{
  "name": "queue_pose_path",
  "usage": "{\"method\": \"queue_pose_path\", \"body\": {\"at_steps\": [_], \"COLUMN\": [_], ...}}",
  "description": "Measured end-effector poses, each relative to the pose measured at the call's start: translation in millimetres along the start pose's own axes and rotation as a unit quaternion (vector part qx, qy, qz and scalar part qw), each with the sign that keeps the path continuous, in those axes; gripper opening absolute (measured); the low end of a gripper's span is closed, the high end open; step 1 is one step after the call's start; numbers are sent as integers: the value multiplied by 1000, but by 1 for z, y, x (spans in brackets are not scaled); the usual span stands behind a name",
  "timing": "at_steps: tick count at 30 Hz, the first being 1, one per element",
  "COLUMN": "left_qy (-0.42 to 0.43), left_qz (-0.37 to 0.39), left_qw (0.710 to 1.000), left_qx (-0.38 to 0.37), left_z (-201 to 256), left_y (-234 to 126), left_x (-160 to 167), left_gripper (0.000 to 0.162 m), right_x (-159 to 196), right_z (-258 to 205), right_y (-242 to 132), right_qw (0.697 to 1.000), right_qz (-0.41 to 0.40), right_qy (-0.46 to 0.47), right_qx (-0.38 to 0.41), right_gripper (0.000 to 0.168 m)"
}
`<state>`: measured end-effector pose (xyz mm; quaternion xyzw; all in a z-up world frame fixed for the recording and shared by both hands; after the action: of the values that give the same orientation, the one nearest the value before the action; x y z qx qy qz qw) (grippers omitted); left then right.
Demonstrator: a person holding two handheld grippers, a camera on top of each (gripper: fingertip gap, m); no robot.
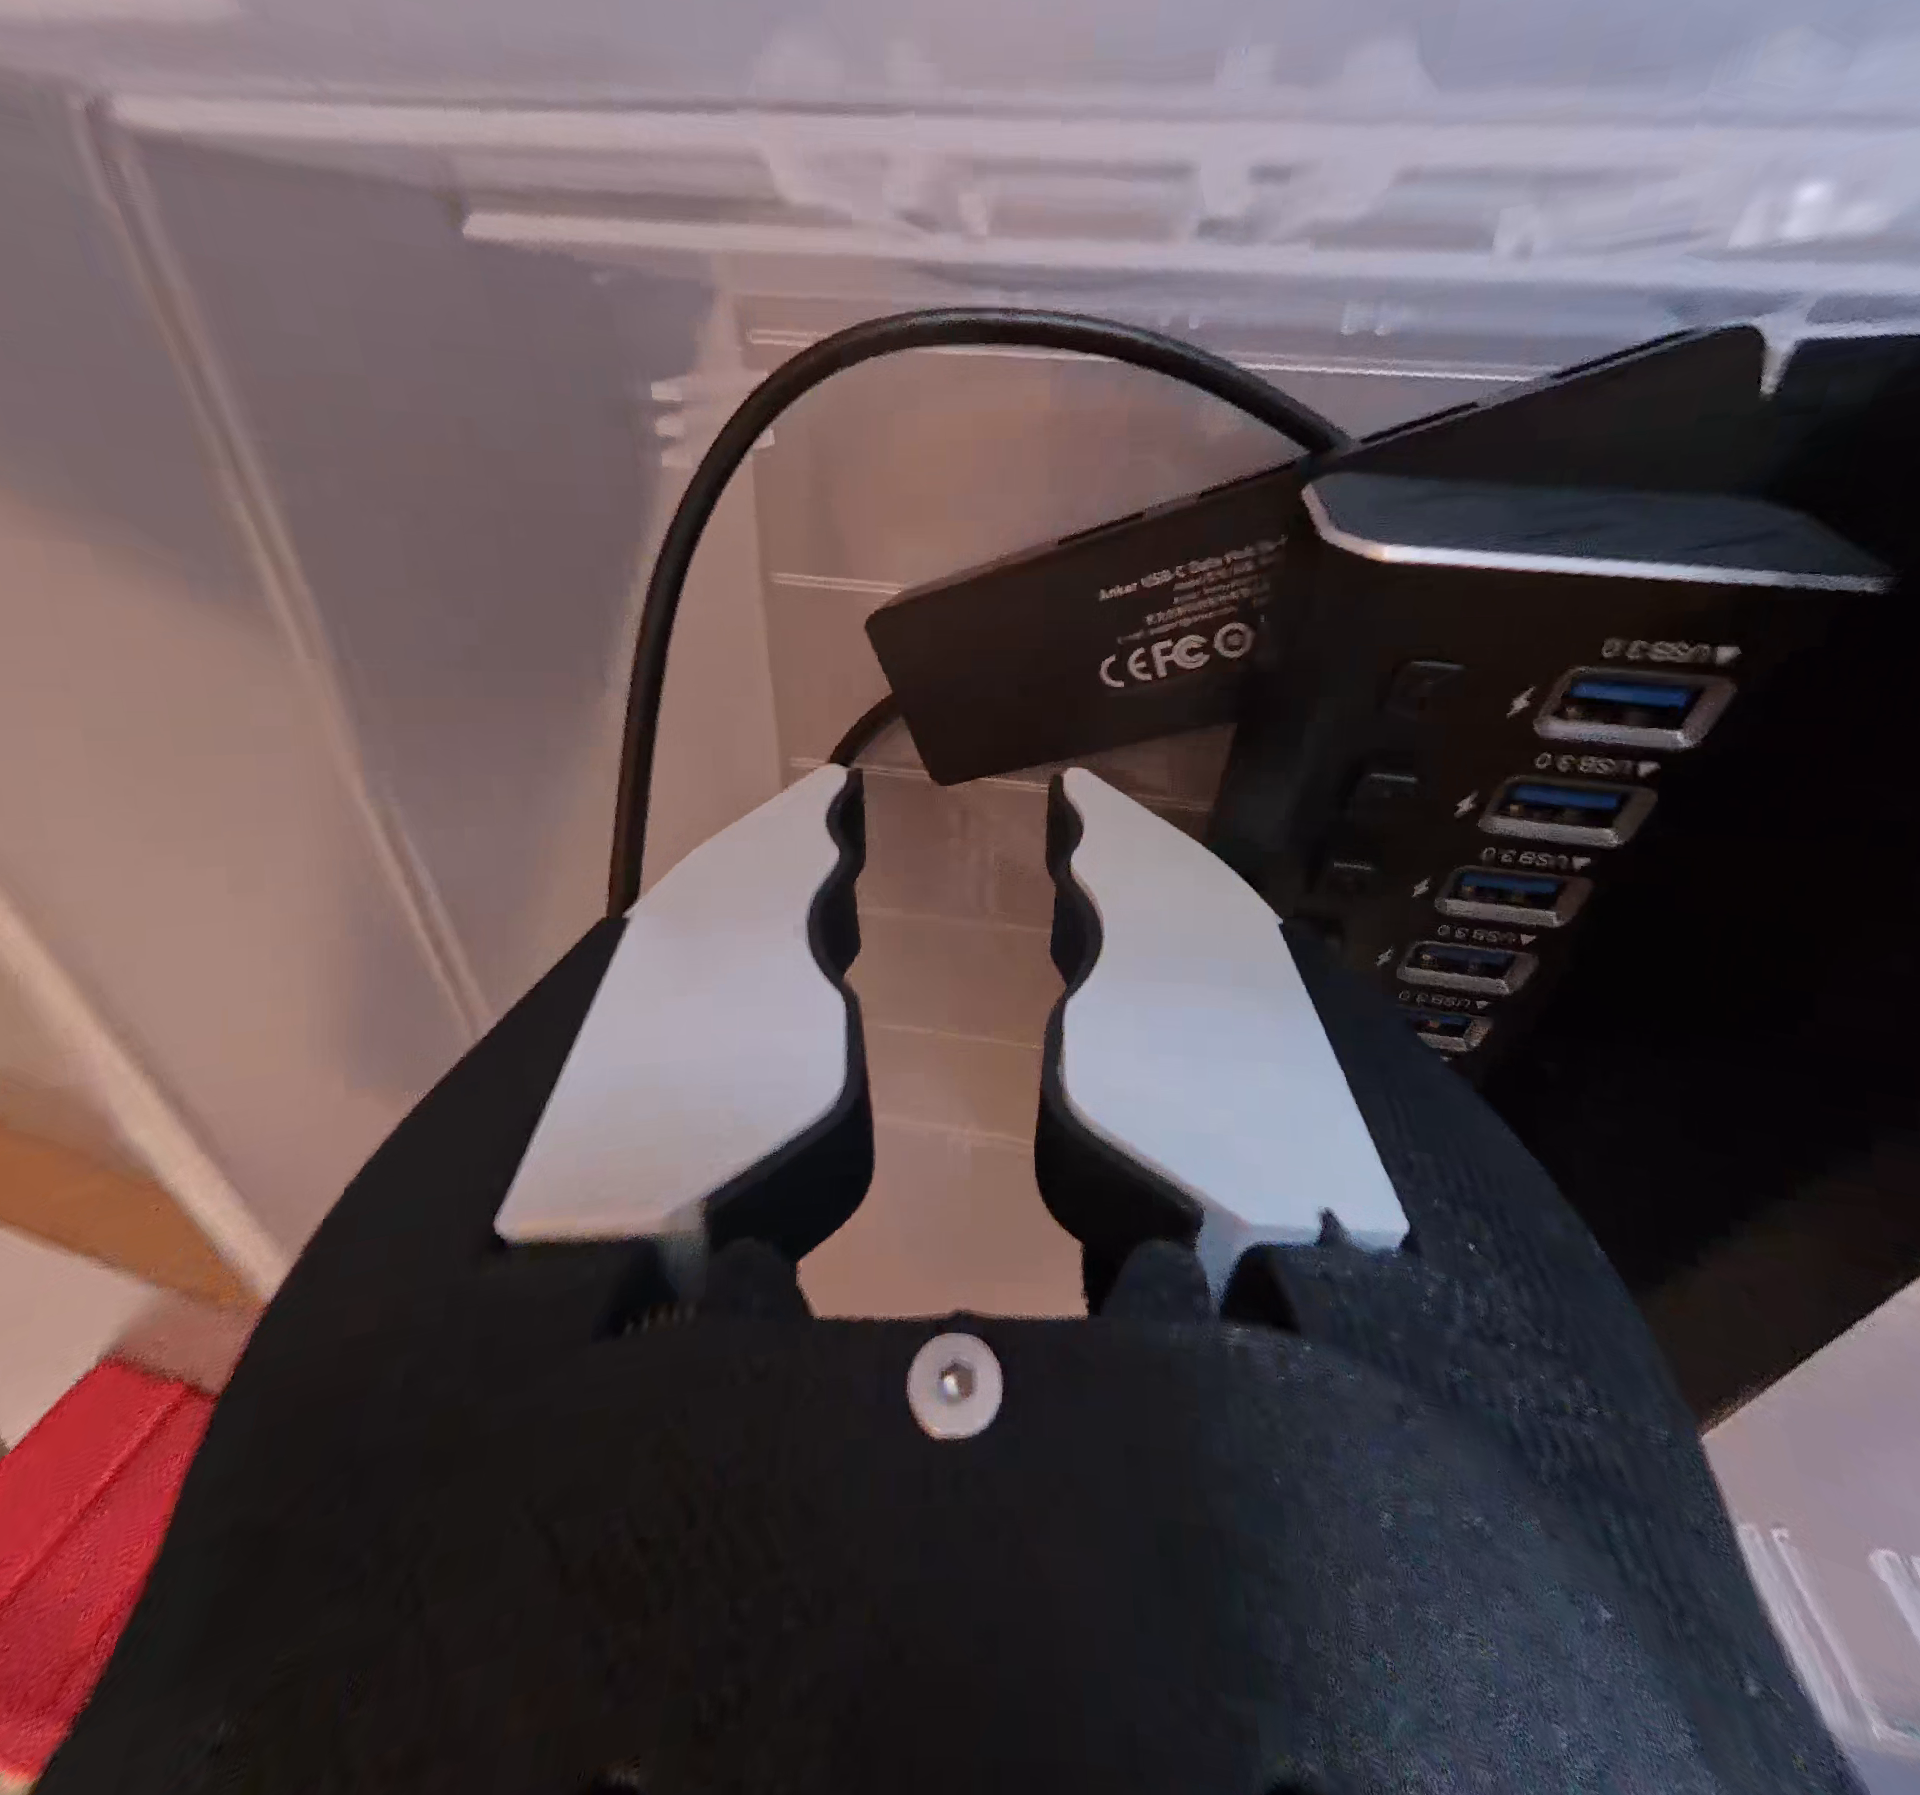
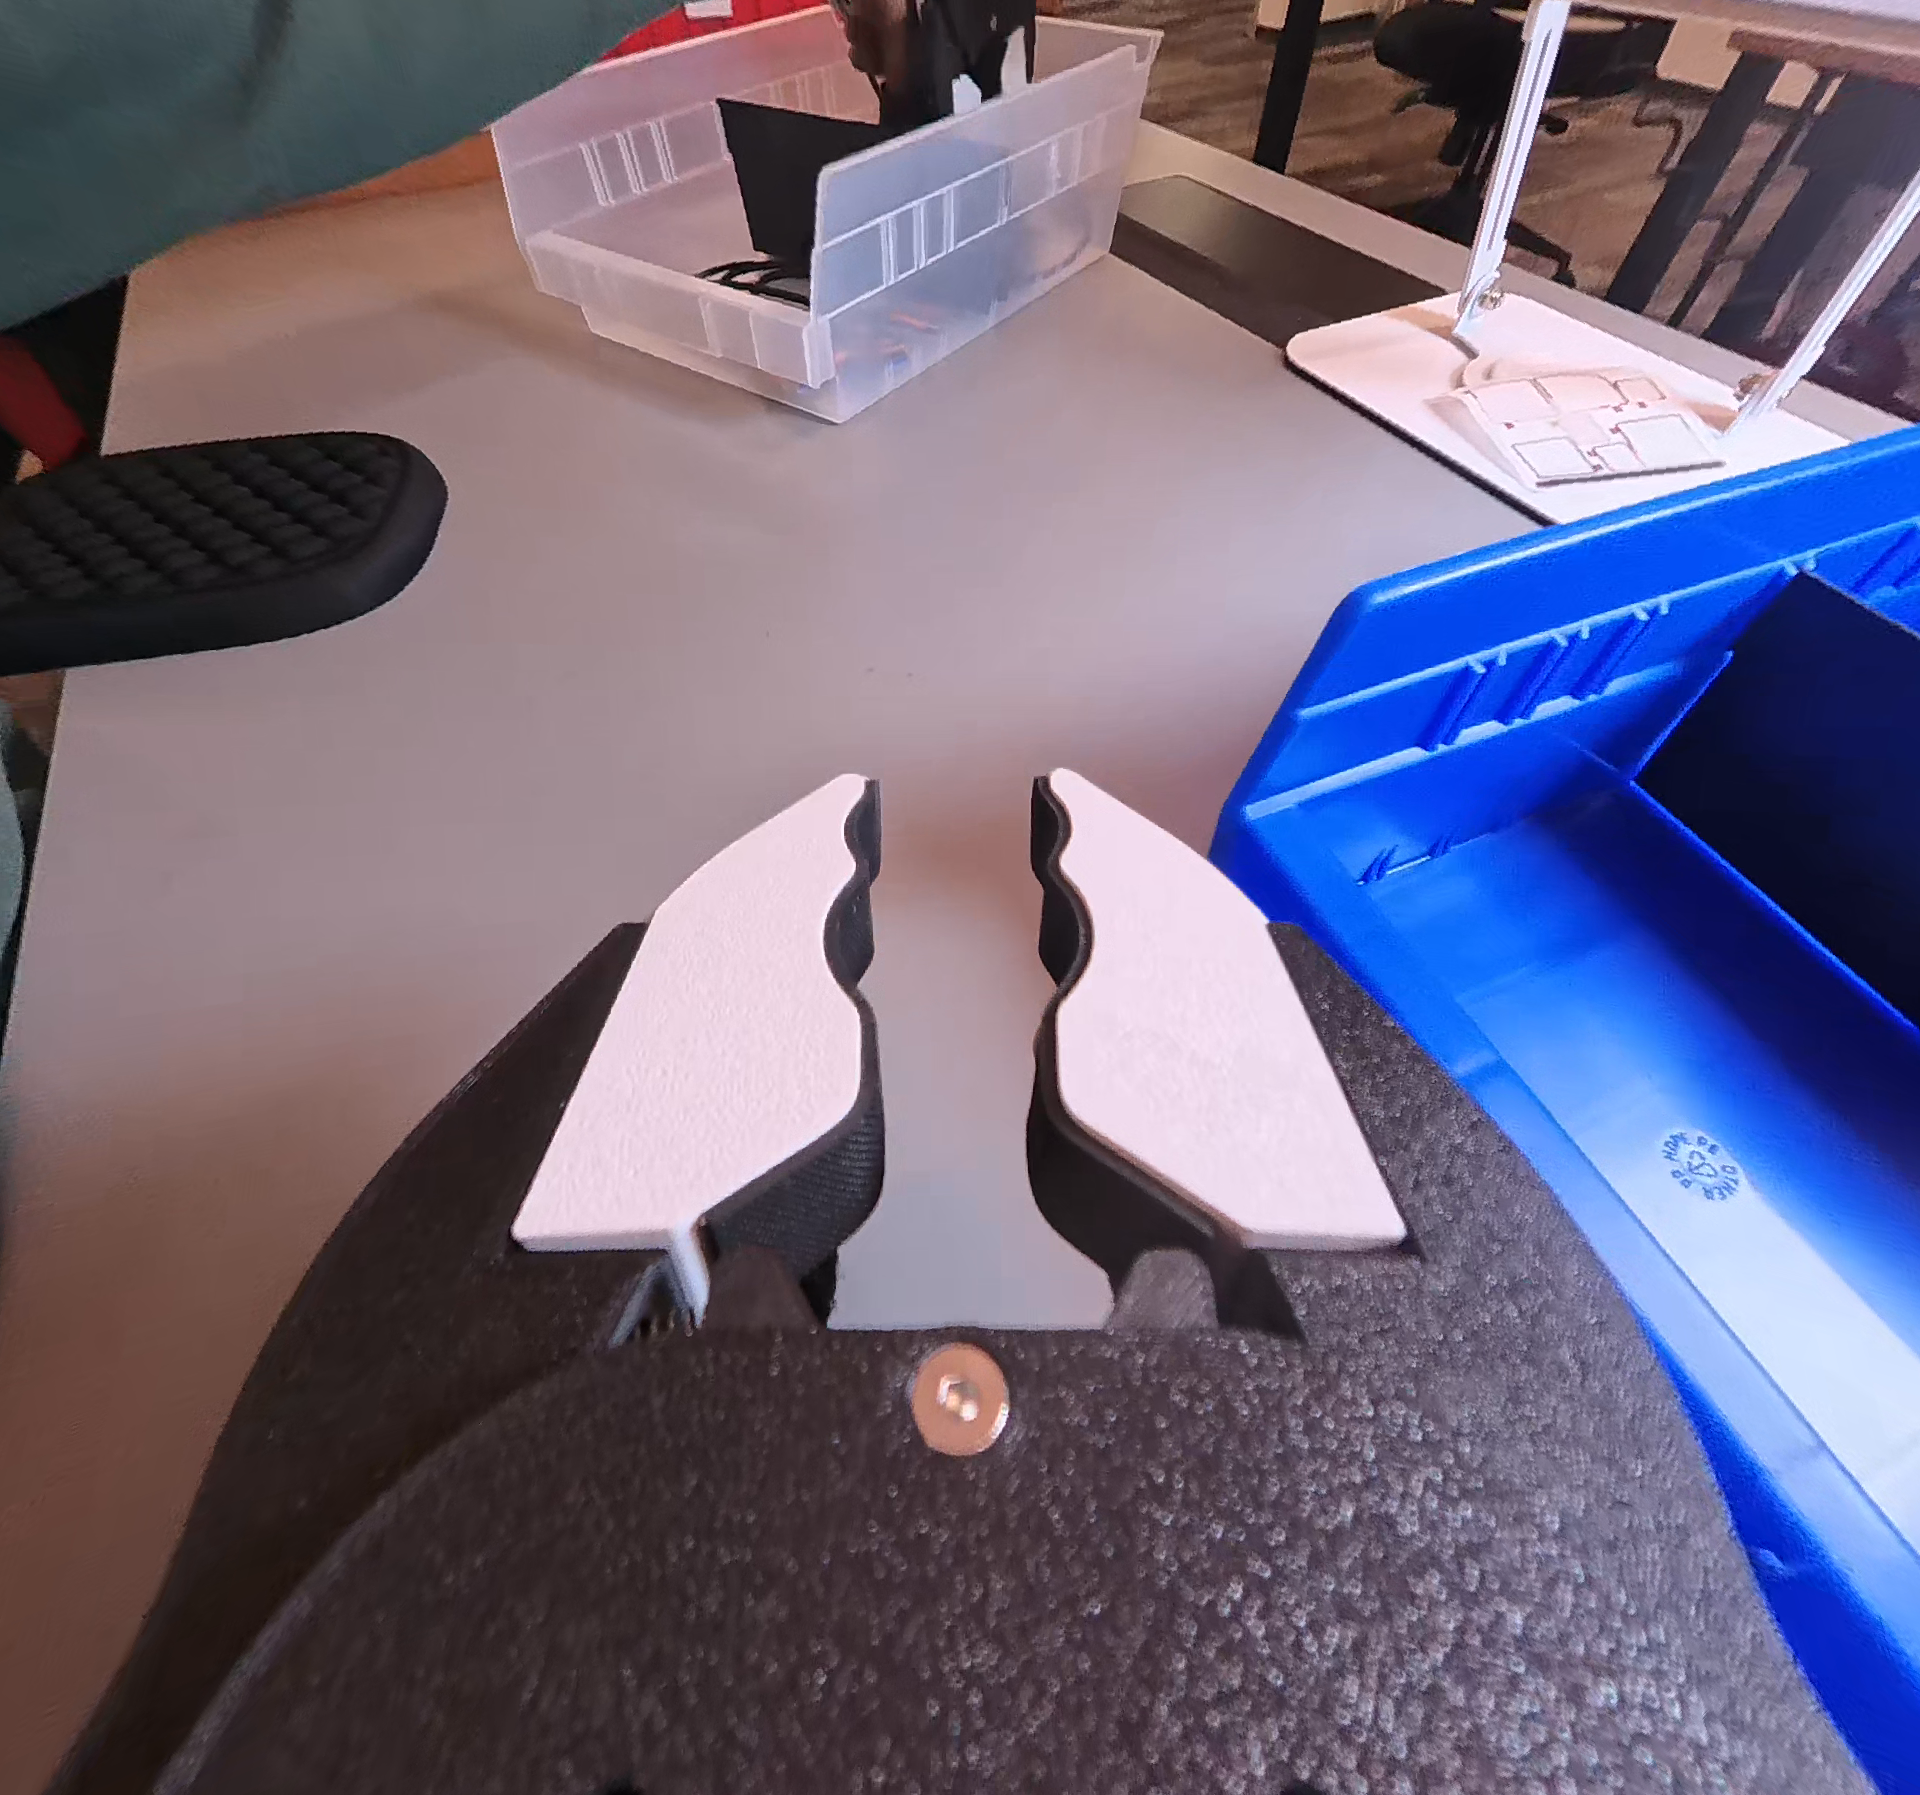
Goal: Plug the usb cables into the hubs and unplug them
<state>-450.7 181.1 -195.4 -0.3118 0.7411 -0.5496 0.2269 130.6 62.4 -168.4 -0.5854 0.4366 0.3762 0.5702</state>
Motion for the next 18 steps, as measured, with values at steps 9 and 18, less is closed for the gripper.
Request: {"method": "queue_pose_path", "body": {"at_steps": [9,18], "left_qy": [62,51], "left_qz": [0,77], "left_qw": [995,990], "left_qx": [-83,-105], "left_z": [-2,7], "left_y": [7,-37], "left_x": [-3,-5], "left_gripper": [0,0], "right_x": [8,4], "right_z": [0,-5], "right_y": [7,6], "right_qw": [999,999], "right_qz": [-27,-24], "right_qy": [1,-13], "right_qx": [-20,-23], "right_gripper": [28,28]}}
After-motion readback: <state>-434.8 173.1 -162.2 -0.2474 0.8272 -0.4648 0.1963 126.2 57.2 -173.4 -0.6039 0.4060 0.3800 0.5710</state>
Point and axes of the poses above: each gripper's, where its closed fingertips meet, y out along the fingers, x out of its underside, z = x × y across the jaws, the point moved 9 cm from there along -y, back along the fingers, and after that the axes turned 8 degrees about -x, right-handed, at the moved point
